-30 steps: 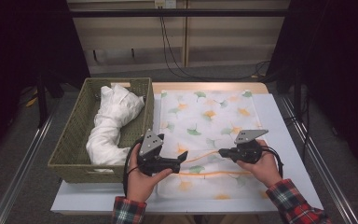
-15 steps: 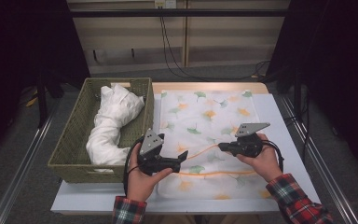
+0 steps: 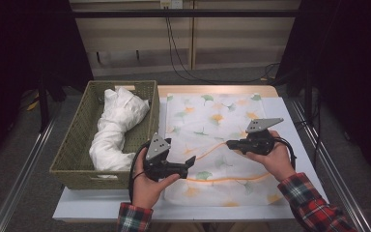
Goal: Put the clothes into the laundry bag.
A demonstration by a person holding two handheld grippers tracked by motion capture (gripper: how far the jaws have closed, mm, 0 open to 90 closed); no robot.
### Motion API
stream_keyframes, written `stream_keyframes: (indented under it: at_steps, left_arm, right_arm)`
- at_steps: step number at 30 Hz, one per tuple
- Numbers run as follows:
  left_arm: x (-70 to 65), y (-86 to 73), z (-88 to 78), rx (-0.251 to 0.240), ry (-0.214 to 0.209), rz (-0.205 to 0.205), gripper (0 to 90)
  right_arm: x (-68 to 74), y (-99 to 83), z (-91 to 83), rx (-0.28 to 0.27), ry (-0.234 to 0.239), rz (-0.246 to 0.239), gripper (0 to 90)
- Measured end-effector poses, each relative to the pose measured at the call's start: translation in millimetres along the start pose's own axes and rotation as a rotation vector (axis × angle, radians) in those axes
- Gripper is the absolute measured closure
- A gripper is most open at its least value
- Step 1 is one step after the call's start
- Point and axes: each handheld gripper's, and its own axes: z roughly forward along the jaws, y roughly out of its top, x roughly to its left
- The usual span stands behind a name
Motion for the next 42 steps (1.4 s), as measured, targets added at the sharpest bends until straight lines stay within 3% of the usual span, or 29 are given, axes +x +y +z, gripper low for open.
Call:
stream_keyframes:
  at_steps: [11,22,42]
  left_arm:
    - [-1.1,-0.7,2.1,-0.001,-0.010,-0.006,1.4]
    - [-0.8,-0.2,0.6,0.003,-0.001,-0.006,1.5]
    - [-1.2,3.6,3.3,0.024,0.009,-0.012,1.5]
  right_arm:
    - [-3.4,6.7,-5.2,-0.014,0.011,0.015,90.0]
    - [-7.5,18.6,-7.4,-0.022,-0.026,0.009,90.0]
    - [-17.8,41.6,-19.6,-0.069,-0.034,0.016,90.0]
